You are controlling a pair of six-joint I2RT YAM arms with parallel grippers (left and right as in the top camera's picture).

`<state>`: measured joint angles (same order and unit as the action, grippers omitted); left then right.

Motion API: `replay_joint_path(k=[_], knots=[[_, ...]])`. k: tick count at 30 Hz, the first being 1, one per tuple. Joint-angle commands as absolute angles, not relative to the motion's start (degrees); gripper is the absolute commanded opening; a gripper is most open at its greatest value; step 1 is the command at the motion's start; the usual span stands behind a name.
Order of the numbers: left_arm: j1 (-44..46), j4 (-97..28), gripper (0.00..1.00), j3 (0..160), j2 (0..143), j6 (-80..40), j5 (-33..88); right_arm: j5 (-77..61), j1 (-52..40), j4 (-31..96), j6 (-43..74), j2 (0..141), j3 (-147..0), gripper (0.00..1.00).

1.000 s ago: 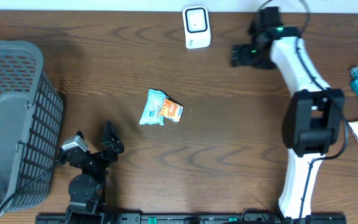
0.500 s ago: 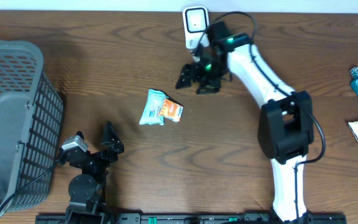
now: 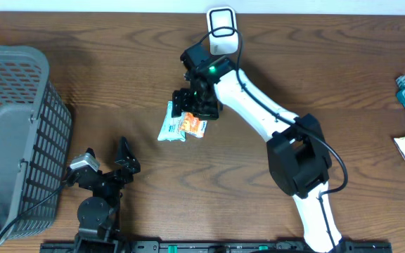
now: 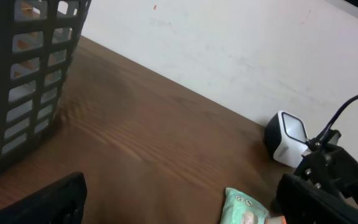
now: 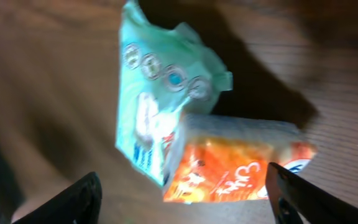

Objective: Scan the item barcode

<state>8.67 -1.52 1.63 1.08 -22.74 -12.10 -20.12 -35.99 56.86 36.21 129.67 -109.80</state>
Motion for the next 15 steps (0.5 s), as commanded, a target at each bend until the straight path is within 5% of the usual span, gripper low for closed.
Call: replay_joint_path(k=[1,15], knots=[[8.4,-3.4,0.98,0.5,1.0,-23.2,-12.4,-11.5,-37.2,57.0,41.9,127.6,-110.5,0.74],[8.4,-3.4,0.98,0.5,1.0,-23.2,-12.4,-5.6,-37.8,57.6,50.8,127.6,-108.6,0.66]])
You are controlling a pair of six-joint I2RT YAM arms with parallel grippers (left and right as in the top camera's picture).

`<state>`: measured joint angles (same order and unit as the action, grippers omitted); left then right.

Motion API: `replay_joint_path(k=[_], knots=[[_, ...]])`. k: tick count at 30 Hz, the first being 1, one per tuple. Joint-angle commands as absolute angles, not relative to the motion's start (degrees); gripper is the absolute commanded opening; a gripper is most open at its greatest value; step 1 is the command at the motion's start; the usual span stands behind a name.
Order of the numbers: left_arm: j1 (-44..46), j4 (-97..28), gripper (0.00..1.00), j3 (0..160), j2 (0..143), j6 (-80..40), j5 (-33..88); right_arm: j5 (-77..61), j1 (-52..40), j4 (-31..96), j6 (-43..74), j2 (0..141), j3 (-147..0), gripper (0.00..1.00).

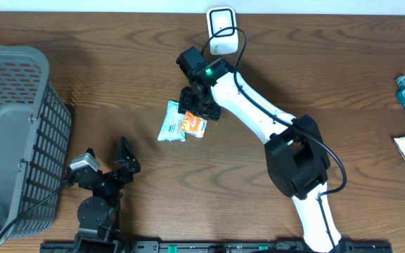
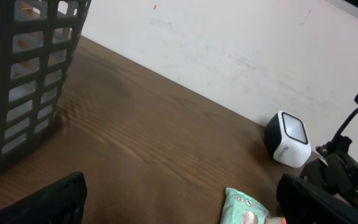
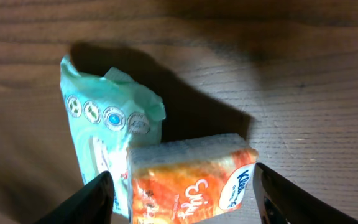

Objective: Scan the item barcode

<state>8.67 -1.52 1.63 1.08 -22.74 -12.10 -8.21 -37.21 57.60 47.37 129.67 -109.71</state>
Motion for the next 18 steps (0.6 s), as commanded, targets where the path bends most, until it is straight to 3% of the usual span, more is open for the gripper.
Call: replay_joint_path(k=[1,12,14,18], knots=[[8.4,-3.4,0.98,0.5,1.0,-23.2,-12.4,-5.6,-37.8,57.4,50.8,127.6,-108.2,0.66],[8.4,-3.4,0.98,0.5,1.0,-23.2,-12.4,-7.1,-37.8,52.9,54.9,127.6,-102.3,0.56],[8.4,-3.4,0.98,0.5,1.0,-23.2,-12.4,-7.0,-37.8,52.9,54.8,127.6,-102.1,0.49],[8.4,-3.4,0.98,0.5,1.0,-23.2,-12.4,-7.0,-37.8,52.7,54.8,127.6,-102.0,0.24]])
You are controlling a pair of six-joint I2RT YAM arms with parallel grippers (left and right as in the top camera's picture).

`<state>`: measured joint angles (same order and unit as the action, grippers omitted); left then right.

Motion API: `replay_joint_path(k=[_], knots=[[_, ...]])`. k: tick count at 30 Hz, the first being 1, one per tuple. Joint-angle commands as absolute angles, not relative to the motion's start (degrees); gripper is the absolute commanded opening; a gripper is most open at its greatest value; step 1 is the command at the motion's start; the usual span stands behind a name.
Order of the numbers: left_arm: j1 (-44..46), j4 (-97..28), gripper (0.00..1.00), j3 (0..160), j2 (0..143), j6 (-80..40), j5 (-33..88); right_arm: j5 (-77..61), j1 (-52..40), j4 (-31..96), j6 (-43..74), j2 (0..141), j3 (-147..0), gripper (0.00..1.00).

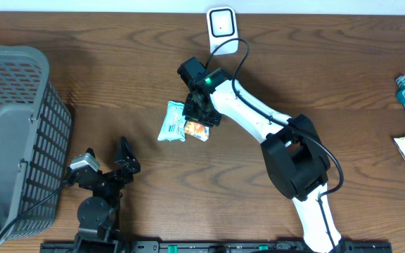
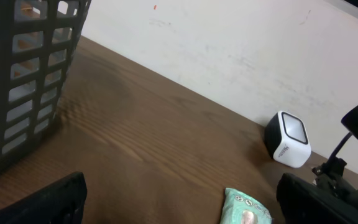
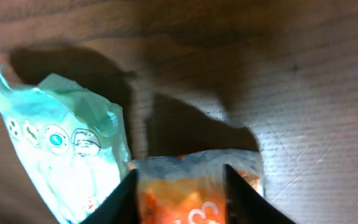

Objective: Scan the item barcode

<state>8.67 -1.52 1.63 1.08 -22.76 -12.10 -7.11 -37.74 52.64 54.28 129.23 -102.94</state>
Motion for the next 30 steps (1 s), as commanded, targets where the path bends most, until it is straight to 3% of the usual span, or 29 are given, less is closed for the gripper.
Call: replay_joint_path(k=[1,3,14,22,30], knots=[[8.4,-3.4,0.98,0.5,1.0,-23.2,-12.4,-6.9,-37.8,52.6,54.8,127.6,-102.0,0.16],[8.4,-3.4,0.98,0.5,1.0,-23.2,-12.4,-6.5,-37.8,52.7,54.8,127.6,-102.0,0.01],[8.4,-3.4,0.98,0.5,1.0,-23.2,-12.4,-15.9,-35.4,54.2,52.3,126.5,-102.1,0.01],[8.4,-3.4,0.98,0.5,1.0,-23.2,-12.4,-42.8,-23.9,64.5,33.7,125.6,-102.0,0.01],[8.4,-3.4,0.98,0.5,1.0,-23.2,-12.4,-46.9,-13.5,82.0,19.2,125.6,-102.0,0.01]])
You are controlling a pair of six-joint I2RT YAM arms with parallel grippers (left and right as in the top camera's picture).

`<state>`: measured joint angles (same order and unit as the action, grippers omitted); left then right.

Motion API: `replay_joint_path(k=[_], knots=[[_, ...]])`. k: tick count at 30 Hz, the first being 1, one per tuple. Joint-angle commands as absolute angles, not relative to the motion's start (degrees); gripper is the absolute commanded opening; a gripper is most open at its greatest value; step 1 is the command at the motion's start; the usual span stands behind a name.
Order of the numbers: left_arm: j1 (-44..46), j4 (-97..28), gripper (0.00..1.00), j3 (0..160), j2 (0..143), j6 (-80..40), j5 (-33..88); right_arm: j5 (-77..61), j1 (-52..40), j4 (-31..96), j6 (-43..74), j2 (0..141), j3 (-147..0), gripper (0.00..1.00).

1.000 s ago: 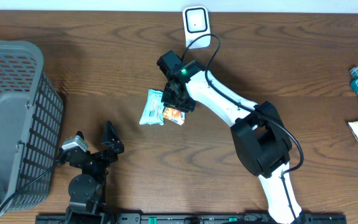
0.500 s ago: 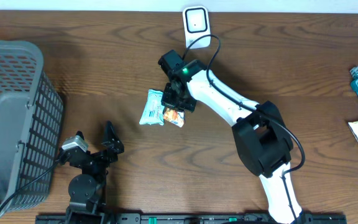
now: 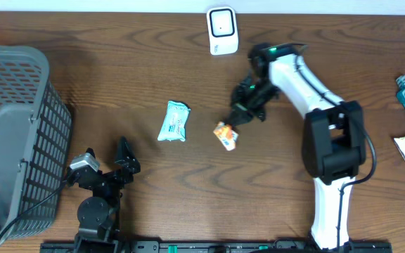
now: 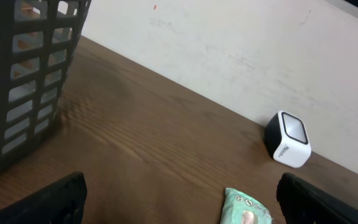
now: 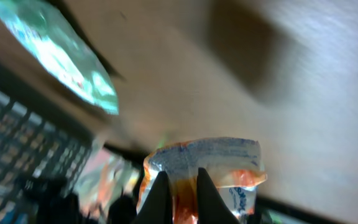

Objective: Scan the item barcode

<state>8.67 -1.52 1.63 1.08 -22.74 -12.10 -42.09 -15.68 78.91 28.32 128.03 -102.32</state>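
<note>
My right gripper (image 3: 232, 124) is shut on the orange and white tissue pack (image 3: 224, 135), held above the table's middle; the pack (image 5: 207, 171) fills the right wrist view between the fingers (image 5: 160, 196). The white barcode scanner (image 3: 221, 30) stands at the table's far edge, also seen as a white scanner (image 4: 288, 139) in the left wrist view. A mint green packet (image 3: 174, 121) lies flat on the table left of the held pack, its top edge (image 4: 246, 208) showing low in the left wrist view. My left gripper (image 3: 111, 167) rests open near the front left.
A grey mesh basket (image 3: 13, 133) stands at the left edge. A blue mouthwash bottle and a white snack bag lie at the far right. A white wall (image 4: 241, 43) backs the table.
My right gripper has closed on the orange tissue pack and now holds it raised to the right of the green packet. The arm has swung right. The left arm stays still.
My right gripper hovered open over the orange pack lying against the green packet. It then stood lower and closer, fingers straddling the pack. Now the pack is gripped and lifted away to the right, the green packet left alone on the table.
</note>
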Motion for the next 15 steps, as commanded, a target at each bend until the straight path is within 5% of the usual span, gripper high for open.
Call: replay_joint_path(k=[1,8,15], knots=[[8.4,-3.4,0.98,0.5,1.0,-23.2,-12.4,-46.9,-12.3,84.5,17.6,125.6,-102.0,0.01],[8.4,-3.4,0.98,0.5,1.0,-23.2,-12.4,-47.8,-6.6,96.9,7.0,125.6,-102.0,0.01],[8.4,-3.4,0.98,0.5,1.0,-23.2,-12.4,-45.2,-6.1,95.9,2.4,125.6,-102.0,0.01]])
